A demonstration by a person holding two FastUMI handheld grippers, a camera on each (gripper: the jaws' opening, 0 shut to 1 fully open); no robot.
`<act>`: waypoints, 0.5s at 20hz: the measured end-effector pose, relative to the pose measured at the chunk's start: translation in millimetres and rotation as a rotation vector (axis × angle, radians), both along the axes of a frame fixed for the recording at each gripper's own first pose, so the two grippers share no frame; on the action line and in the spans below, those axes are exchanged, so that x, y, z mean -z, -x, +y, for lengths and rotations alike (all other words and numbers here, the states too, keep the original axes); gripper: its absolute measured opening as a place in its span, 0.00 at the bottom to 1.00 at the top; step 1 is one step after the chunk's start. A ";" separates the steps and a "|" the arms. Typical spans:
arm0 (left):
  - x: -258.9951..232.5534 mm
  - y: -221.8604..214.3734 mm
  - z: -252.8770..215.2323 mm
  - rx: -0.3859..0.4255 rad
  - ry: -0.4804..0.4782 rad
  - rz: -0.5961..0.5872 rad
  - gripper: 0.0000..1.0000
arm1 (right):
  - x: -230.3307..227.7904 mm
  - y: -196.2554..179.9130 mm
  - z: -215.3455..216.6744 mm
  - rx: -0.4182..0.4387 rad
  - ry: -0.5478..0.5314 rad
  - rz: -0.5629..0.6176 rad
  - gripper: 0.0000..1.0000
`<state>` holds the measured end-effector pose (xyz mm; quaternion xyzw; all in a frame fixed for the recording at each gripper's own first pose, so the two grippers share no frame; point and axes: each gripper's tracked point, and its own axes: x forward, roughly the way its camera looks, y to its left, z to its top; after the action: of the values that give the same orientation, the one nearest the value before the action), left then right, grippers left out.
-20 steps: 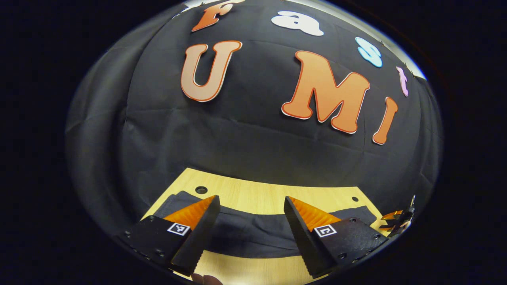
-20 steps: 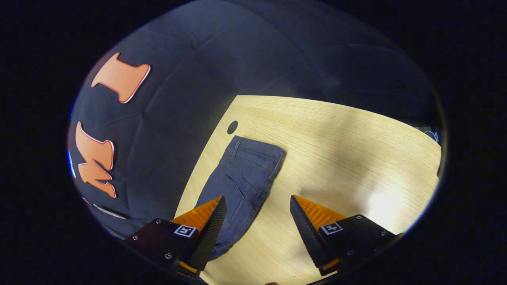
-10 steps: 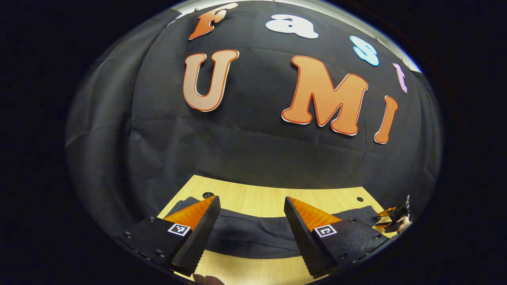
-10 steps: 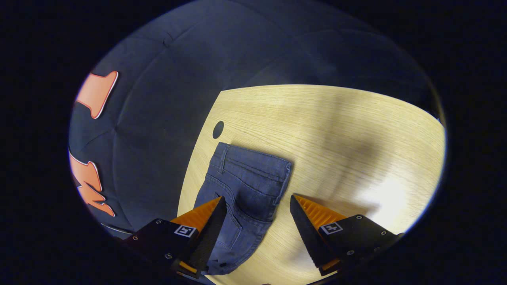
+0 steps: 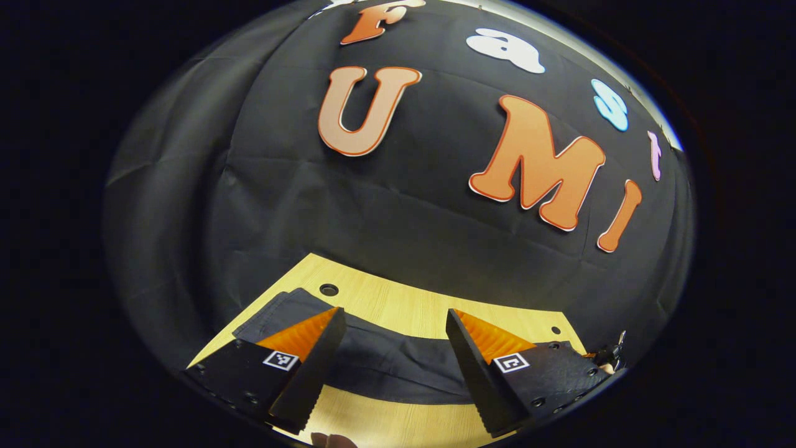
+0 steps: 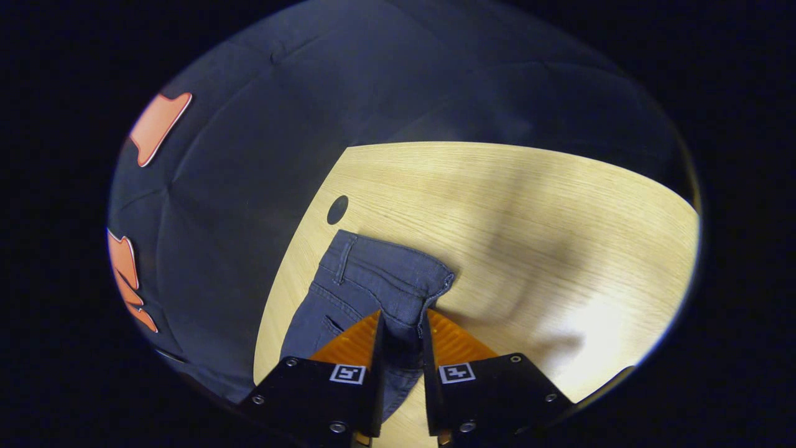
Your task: Grasp the waist and the cuffs of the jeans and fold them to make the two legs overlap; first hold the waist and fold one-third of the jeans toward the cuffs, then hold the cuffs and fold the remaining one-third in the same direction to finish folding.
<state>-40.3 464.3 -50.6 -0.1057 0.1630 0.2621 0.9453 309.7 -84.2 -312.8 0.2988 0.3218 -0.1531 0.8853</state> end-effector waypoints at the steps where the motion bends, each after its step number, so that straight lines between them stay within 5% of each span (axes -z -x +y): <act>1: -0.3 4.4 4.3 -0.007 -0.009 0.003 0.98 | -16.1 7.3 0.1 0.016 0.022 -0.005 0.20; 2: -4.1 8.0 9.1 -0.011 -0.021 0.002 0.98 | -16.2 -0.6 6.0 0.011 0.045 -0.017 0.12; 10: -25.1 38.8 41.3 -0.025 -0.011 -0.042 0.97 | -118.3 14.4 69.6 -0.121 0.269 -0.174 0.11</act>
<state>-79.1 505.6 -25.5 -0.1082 0.1404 0.2723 0.9457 295.3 -14.6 -194.5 0.1697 0.2382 -0.1146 0.9494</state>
